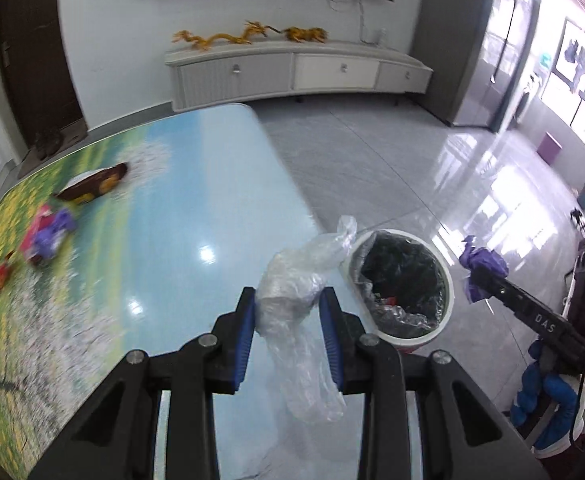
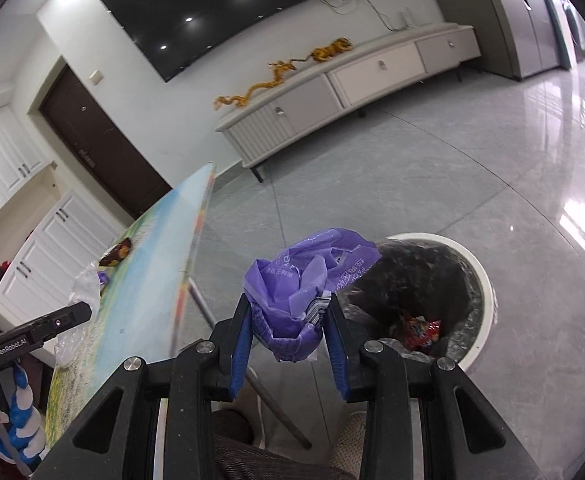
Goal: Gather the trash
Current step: 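Carry the purple bag and clear plastic over the bin with both tools, then open both tools to drop the items into the bin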
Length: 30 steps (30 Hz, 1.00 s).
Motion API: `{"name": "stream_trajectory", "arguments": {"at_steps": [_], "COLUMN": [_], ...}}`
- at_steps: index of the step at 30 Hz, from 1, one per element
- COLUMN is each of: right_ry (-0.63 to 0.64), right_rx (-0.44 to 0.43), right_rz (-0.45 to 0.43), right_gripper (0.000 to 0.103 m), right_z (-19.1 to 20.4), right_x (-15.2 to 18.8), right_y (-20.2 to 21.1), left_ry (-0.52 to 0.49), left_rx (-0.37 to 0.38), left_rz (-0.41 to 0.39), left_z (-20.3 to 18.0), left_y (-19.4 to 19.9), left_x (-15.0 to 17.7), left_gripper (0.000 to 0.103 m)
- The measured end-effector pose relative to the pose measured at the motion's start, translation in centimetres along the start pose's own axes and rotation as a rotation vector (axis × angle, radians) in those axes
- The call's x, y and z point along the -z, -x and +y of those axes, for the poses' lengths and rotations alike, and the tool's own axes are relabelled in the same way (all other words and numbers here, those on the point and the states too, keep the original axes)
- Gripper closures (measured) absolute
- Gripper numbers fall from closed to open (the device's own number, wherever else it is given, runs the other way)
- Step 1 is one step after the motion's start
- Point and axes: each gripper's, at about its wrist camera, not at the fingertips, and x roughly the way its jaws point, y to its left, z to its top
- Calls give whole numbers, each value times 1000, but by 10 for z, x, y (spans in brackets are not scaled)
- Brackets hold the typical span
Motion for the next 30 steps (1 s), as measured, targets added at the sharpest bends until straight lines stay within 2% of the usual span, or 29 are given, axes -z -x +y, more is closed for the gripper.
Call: {"name": "stream_trajectory", "arguments": {"at_steps": [6,17,20,22,23,25,30], "right_ry": [-45,-64,-72,-78,-80,-88,-84], "right_rx": [55,124,158,180,192,208,234], "right_rz": [19,99,111,113,110,108,105], "right_gripper": [71,68,61,51,48,46,43], "right_z": [-31,-69,-75,-80,-82,-85,-84], "right_x": [-9,-22,-26,-28,-28,-28,-24], "right_y": [-11,-47,-53,-53,-52,-51,-42], "left_ry": [-69,-101,-92,-84,-74,-58,-46], "left_rx": [41,160,228,244,250,269,256], "left_rz": [43,132,161,165,166,167,148], "left_z": [-45,-109,-124,-131,-132,-134,-131], "left_y": [-41,-109,-121,-129,-131,-131,-125], "left_x": [-28,-58,-63,-67,-69,-70,-69], "left_gripper": [72,72,67,51,48,47,46]}}
